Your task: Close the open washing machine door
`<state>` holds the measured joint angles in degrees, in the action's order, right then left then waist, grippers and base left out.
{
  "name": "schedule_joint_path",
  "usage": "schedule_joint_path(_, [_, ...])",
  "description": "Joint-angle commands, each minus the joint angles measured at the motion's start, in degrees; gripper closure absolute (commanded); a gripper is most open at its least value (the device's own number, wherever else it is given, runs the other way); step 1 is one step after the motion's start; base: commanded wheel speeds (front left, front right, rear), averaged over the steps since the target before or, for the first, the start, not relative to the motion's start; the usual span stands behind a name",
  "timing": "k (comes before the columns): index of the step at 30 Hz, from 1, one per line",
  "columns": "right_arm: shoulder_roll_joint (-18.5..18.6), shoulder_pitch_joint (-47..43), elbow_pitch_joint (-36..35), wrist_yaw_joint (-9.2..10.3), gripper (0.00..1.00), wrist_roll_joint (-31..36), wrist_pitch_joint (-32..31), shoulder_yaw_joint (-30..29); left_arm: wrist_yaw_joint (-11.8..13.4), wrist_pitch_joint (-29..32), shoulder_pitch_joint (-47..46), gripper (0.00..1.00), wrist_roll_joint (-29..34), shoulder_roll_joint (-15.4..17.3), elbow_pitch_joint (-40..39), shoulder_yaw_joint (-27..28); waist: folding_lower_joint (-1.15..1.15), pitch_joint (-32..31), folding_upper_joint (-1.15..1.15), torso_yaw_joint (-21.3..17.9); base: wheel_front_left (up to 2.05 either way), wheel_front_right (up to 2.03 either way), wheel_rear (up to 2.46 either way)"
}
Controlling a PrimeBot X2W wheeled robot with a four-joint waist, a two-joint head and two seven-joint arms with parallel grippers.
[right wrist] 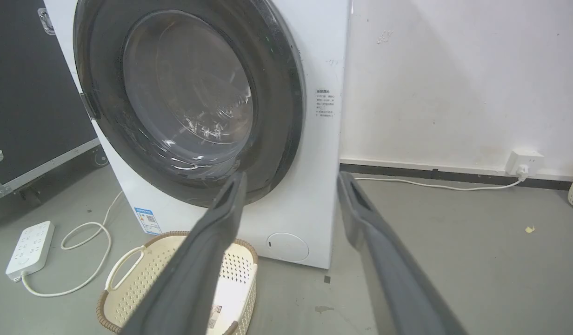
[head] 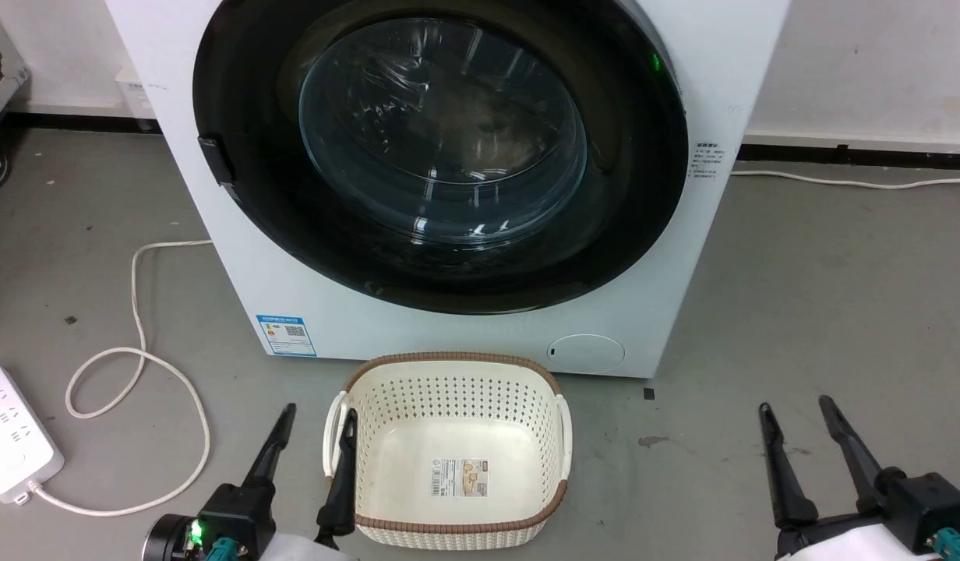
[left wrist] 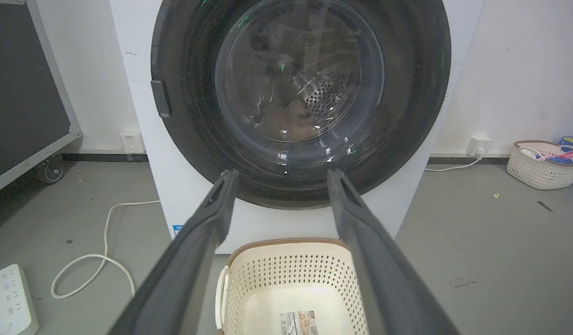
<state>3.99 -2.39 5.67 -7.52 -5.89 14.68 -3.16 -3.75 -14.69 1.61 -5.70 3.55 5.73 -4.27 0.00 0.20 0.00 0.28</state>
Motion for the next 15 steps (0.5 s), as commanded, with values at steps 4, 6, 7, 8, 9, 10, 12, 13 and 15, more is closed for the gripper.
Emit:
schedule_joint_path(4, [-0.09, 0.05, 0.00, -0.01, 1.00, 0.30, -0.02, 0.09, -0.39, 0.12, -0.01, 1.00, 0.05, 0.13, 0.37, -0.10, 0.00, 0.05, 0.00, 0.01, 0.00, 0.00, 0.00])
schedule_joint_path(6, [-0.09, 0.06, -0.01, -0.01, 1.00, 0.31, -0.06, 0.07, -0.38, 0.17, -0.02, 1.00, 0.07, 0.13, 0.36, -0.14, 0.00, 0.05, 0.00, 0.00, 0.00, 0.00, 0.00])
schedule_joint_path(7, [-0.10, 0.08, -0.06, -0.01, 1.00, 0.35, -0.18, 0.09, -0.35, 0.28, -0.04, 1.00, 0.11, 0.12, 0.31, -0.10, 0.00, 0.04, 0.00, 0.00, 0.00, 0.00, 0.00])
schedule_joint_path(8, [-0.11, 0.10, -0.10, -0.01, 1.00, 0.40, -0.29, 0.12, -0.31, 0.40, -0.05, 1.00, 0.16, 0.12, 0.26, -0.07, 0.00, 0.04, 0.00, 0.00, 0.00, 0.00, 0.00])
schedule_joint_path(9, [-0.12, 0.12, -0.15, -0.01, 1.00, 0.44, -0.41, 0.14, -0.28, 0.52, -0.06, 1.00, 0.20, 0.11, 0.21, -0.03, 0.00, 0.04, 0.00, 0.00, 0.00, 0.00, 0.00])
schedule_joint_path(10, [-0.13, 0.16, -0.24, -0.01, 1.00, 0.53, -0.65, 0.19, -0.21, 0.75, -0.09, 1.00, 0.29, 0.10, 0.12, 0.04, 0.00, 0.04, 0.00, -0.01, 0.00, 0.00, 0.00])
schedule_joint_path(12, [-0.14, 0.18, -0.28, -0.01, 1.00, 0.58, -0.76, 0.22, -0.18, 0.87, -0.10, 1.00, 0.34, 0.09, 0.07, 0.08, 0.00, 0.04, 0.00, -0.01, 0.00, 0.00, 0.00])
schedule_joint_path(13, [-0.15, 0.19, -0.33, -0.01, 1.00, 0.62, -0.88, 0.24, -0.15, 0.98, -0.11, 1.00, 0.38, 0.08, 0.02, 0.11, 0.00, 0.03, 0.00, -0.01, 0.00, 0.00, 0.00])
schedule_joint_path(15, [-0.17, 0.23, -0.42, -0.01, 1.00, 0.71, -1.12, 0.29, -0.08, 1.22, -0.14, 1.00, 0.47, 0.07, -0.08, 0.18, 0.00, 0.03, 0.00, -0.02, 0.00, 0.00, 0.00])
